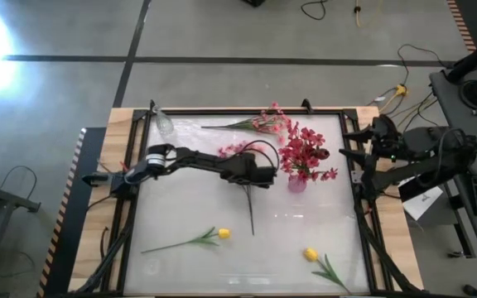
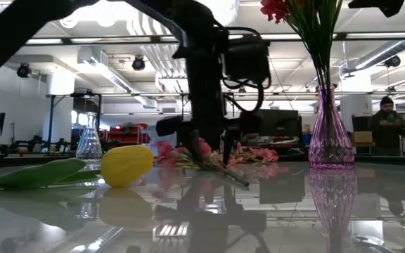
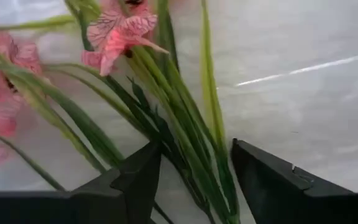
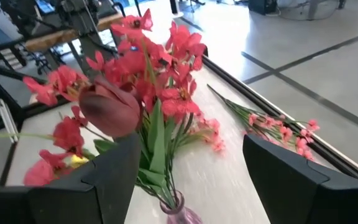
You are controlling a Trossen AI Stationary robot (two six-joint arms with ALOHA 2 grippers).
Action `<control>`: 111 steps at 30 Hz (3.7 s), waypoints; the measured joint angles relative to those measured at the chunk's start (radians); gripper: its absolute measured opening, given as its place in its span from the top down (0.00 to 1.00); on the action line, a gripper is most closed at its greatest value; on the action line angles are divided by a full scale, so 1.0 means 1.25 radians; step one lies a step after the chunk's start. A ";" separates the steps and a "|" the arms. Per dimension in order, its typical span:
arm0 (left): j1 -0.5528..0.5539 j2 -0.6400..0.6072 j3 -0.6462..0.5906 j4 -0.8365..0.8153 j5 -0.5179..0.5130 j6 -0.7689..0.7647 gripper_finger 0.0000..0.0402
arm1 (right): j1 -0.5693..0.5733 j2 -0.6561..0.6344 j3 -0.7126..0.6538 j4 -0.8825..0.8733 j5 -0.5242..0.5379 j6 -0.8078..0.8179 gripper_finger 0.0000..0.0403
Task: Sort flowers into vase by color
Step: Put the bottom pink flowers into the transparent vase
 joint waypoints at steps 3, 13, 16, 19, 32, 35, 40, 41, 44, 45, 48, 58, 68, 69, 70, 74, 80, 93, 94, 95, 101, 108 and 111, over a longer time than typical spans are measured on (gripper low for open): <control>0.008 0.036 0.072 -0.031 0.009 0.042 0.57 | 0.000 -0.001 -0.002 -0.011 0.000 -0.002 0.32; 0.010 0.007 0.110 -0.067 -0.029 0.124 0.97 | 0.000 0.000 0.043 -0.024 -0.083 -0.024 0.37; 0.008 -0.052 0.071 -0.081 -0.062 0.123 0.99 | 0.000 0.000 0.086 -0.023 -0.092 -0.053 0.39; 0.011 -0.151 0.001 -0.077 -0.100 0.118 1.00 | 0.000 0.000 0.123 -0.023 -0.092 -0.071 0.40; 0.147 -0.757 -0.427 0.255 -0.412 0.493 1.00 | 0.000 0.024 0.147 0.131 -0.042 -0.195 0.41; 0.219 -0.870 -0.491 0.403 -0.412 0.691 1.00 | 0.000 0.052 0.148 0.166 0.012 -0.254 0.41; 0.373 -0.996 -0.559 0.601 -0.320 0.992 1.00 | 0.000 0.102 0.154 0.246 0.093 -0.316 0.41; 0.406 -1.012 -0.567 0.630 -0.298 1.028 1.00 | 0.000 0.114 0.154 0.265 0.108 -0.329 0.41; 0.500 -1.038 -0.578 0.681 -0.233 1.098 1.00 | 0.000 0.152 0.154 0.302 0.140 -0.362 0.40; 0.528 -1.040 -0.581 0.693 -0.211 1.115 1.00 | 0.000 0.164 0.154 0.310 0.141 -0.367 0.41; 0.598 -1.036 -0.584 0.719 -0.166 1.162 1.00 | 0.000 0.202 0.154 0.342 0.150 -0.361 0.42; 0.723 -1.037 -0.656 0.843 -0.149 1.152 1.00 | 0.000 0.327 0.158 0.515 0.198 -0.381 0.44; 0.728 -1.055 -0.773 0.990 -0.137 1.224 1.00 | 0.001 0.386 0.215 0.537 0.196 -0.348 0.43; 0.728 -1.056 -0.773 0.992 -0.136 1.227 1.00 | 0.001 0.389 0.221 0.536 0.196 -0.348 0.43; 0.728 -1.056 -0.774 0.993 -0.136 1.233 1.00 | 0.001 0.392 0.225 0.533 0.195 -0.348 0.43; 0.728 -1.053 -0.788 0.999 -0.134 1.257 1.00 | 0.001 0.394 0.248 0.533 0.194 -0.355 0.43; 0.728 -1.054 -0.809 1.013 -0.133 1.260 1.00 | 0.001 0.392 0.262 0.532 0.196 -0.367 0.43; 0.728 -1.053 -0.782 0.871 -0.138 1.196 1.00 | 0.001 0.392 0.262 0.534 0.196 -0.381 0.43; 0.728 -1.053 -0.779 0.853 -0.136 1.193 1.00 | 0.001 0.392 0.262 0.534 0.196 -0.382 0.43; 0.728 -1.053 -0.774 0.835 -0.130 1.187 1.00 | 0.001 0.392 0.262 0.534 0.196 -0.382 0.43; 0.728 -1.054 -0.735 0.706 -0.106 1.103 0.91 | 0.001 0.387 0.262 0.533 0.196 -0.381 0.43; 0.728 -1.058 -0.701 0.450 -0.054 0.968 0.75 | 0.001 0.373 0.262 0.530 0.196 -0.360 0.43; 0.728 -1.057 -0.670 0.355 -0.024 0.936 0.68 | 0.001 0.360 0.262 0.519 0.196 -0.360 0.43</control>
